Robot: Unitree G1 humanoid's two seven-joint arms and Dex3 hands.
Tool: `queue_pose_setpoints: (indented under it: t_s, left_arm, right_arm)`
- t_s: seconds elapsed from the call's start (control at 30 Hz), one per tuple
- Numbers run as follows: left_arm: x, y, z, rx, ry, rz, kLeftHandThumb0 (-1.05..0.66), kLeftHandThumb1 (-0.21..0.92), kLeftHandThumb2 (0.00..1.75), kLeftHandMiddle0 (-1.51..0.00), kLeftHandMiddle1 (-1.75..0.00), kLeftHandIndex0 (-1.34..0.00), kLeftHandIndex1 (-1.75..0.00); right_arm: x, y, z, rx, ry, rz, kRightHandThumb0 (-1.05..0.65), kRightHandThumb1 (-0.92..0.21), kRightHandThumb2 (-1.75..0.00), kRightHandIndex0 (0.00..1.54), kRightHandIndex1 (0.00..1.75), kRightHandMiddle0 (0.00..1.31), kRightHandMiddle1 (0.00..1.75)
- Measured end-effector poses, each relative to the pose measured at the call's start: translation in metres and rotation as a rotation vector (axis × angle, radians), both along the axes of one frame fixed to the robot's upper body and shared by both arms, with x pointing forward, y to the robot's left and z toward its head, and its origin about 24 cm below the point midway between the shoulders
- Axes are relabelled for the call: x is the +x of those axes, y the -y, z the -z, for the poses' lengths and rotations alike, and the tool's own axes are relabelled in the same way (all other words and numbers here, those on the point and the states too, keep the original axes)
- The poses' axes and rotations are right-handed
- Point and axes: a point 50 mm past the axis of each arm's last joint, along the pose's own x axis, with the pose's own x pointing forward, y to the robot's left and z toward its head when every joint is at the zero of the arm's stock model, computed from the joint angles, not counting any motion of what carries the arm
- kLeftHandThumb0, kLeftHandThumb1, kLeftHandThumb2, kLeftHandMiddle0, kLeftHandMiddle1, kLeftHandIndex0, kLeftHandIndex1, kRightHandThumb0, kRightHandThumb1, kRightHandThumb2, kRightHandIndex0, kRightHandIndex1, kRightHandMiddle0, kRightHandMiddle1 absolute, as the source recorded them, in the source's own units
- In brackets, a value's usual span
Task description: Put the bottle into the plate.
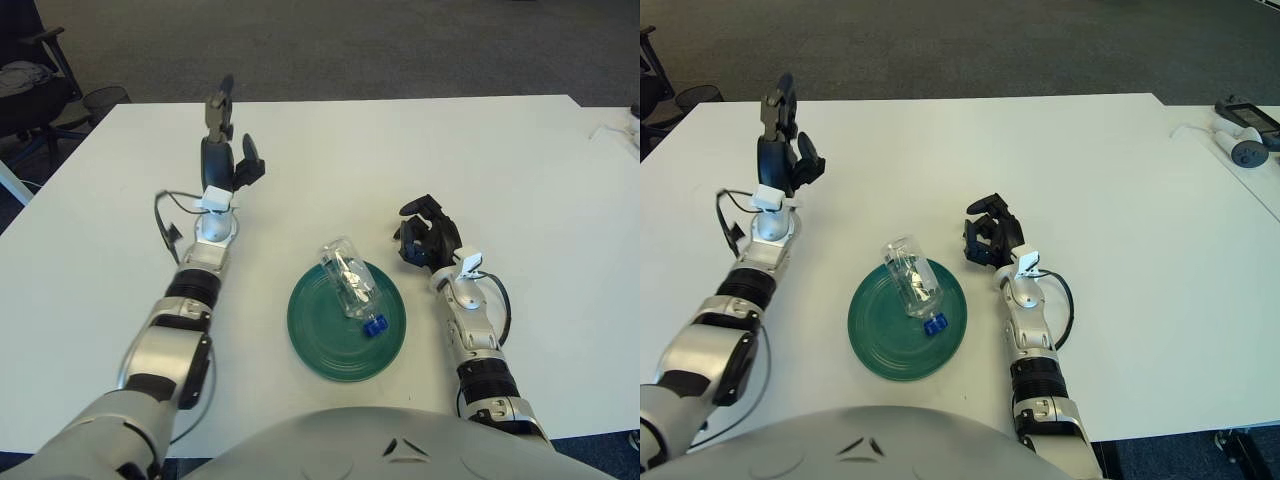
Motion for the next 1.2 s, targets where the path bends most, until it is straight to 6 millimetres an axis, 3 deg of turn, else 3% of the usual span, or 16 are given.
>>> queue_pose_setpoints:
  t_s: [0.2,0.47,0.77,1.2]
  left_arm:
    - [-0.015,0.008,0.044,-0.130,-0.173,-0.070,-0.41,0.59,0.97,-0.72,-1.71,-0.41,-1.73]
    - [-0.016,0.016,0.054,-0.169,-0.243,-0.100,-0.44,0.43,1.17,-1.01,-1.74,-0.52,-1.75]
    - [-0.022,0.026,0.062,-0.153,-0.299,-0.023,-0.46,0.34,1.29,-1.14,-1.75,-0.59,-1.75]
    - [-0.023,0.023,0.064,-0.123,-0.315,0.023,-0.48,0.29,1.35,-1.17,-1.75,-0.63,-1.75]
  right_arm:
    - [-0.001,0.001,0.000,-0.003,-0.007,0.010,0.00,-0.44,-1.13,0.53,1.74,0.40,1.58]
    - [-0.002,0.001,0.000,-0.008,-0.012,0.011,0.00,-0.44,-1.13,0.52,1.74,0.40,1.59]
    - [-0.002,0.001,-0.001,-0.012,-0.019,0.003,0.00,-0.44,-1.12,0.52,1.73,0.40,1.60]
    - [-0.001,-0.001,-0.001,-0.013,-0.020,0.006,0.00,-0.44,-1.11,0.54,1.68,0.40,1.61]
